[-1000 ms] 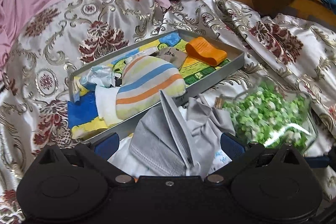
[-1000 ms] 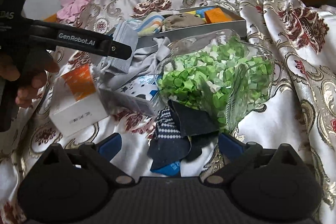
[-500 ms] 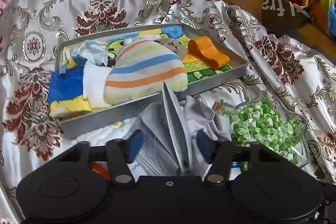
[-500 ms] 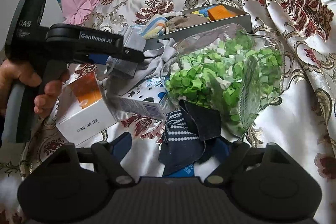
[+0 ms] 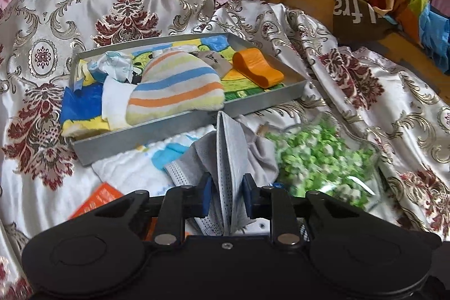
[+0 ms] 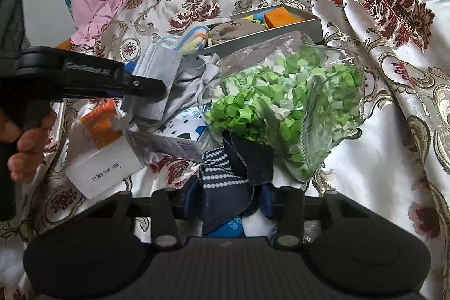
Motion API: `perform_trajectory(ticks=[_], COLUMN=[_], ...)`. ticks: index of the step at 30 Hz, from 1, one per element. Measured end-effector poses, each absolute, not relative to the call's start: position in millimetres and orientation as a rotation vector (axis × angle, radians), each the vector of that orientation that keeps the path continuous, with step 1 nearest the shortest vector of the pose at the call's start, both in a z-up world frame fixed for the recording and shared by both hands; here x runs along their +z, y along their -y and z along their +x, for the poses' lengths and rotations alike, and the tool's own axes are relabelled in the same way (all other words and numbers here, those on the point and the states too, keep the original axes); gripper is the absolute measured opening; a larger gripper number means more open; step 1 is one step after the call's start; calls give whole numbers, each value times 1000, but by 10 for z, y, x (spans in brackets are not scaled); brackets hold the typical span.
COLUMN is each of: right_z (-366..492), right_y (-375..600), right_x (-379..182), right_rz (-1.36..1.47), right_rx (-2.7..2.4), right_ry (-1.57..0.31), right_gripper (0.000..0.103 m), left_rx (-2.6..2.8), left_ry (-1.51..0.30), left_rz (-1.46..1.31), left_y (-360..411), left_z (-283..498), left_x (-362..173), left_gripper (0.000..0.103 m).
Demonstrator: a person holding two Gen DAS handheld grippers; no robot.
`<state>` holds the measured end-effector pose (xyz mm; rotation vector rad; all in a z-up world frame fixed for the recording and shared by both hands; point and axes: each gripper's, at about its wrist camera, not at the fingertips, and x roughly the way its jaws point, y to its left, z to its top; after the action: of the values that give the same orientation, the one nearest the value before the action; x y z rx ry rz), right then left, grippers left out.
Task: Organize soft objects
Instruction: 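Close the left tool on the grey face mask while the right tool grasps the navy striped sock, then lift the grey mask with the left tool while the right tool lifts the navy sock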
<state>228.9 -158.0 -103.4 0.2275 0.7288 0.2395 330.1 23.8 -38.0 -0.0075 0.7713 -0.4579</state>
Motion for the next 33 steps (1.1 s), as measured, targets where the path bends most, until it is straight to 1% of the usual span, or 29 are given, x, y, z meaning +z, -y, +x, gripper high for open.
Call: perform_trajectory(ticks=[3,4,5,6,8,10,12,13,16,23,33], right_z=[2284,2283,2280,2276,2261,2234,2212,2201,2164,2100,1851], right_y=[1577,1579,1583,1588,1598,1618,1627,1633,1662,1716,1735], right_x=[-1018,-1015,-1011,-1005,-989,-970,-946,-932,-881,-753,-454], right_rz=[218,217,216,217,220,217,212,210,209,224,178], right_rx=[236,235,233,233,231,229,226,227,233,248,277], right_ry=[-741,-745,-748,-750,-749,-741,-729,-723,-699,-653,-515], right_gripper=[40,37,33,32,27,24,21,20,18,17,17], left_rx=[-469,-473,-479,-483,-488,-489,-478,-472,-458,-417,-405], left_ry=[-777,-782,-787,-789,-787,-794,-805,-812,-821,-809,-733], left_rz=[-27,-30,-29,-22,-10,-8,10,18,32,16,-3], left_y=[-226,-215,-201,-186,-156,-124,-92,-80,-61,-52,41], left_z=[3179,3139,3099,3061,2985,2923,2877,2861,2803,2643,2265], left_x=[-373,-375,-379,-385,-381,-377,-387,-394,-401,-297,128], left_gripper=[22,21,18,17,16,15,11,10,9,7,7])
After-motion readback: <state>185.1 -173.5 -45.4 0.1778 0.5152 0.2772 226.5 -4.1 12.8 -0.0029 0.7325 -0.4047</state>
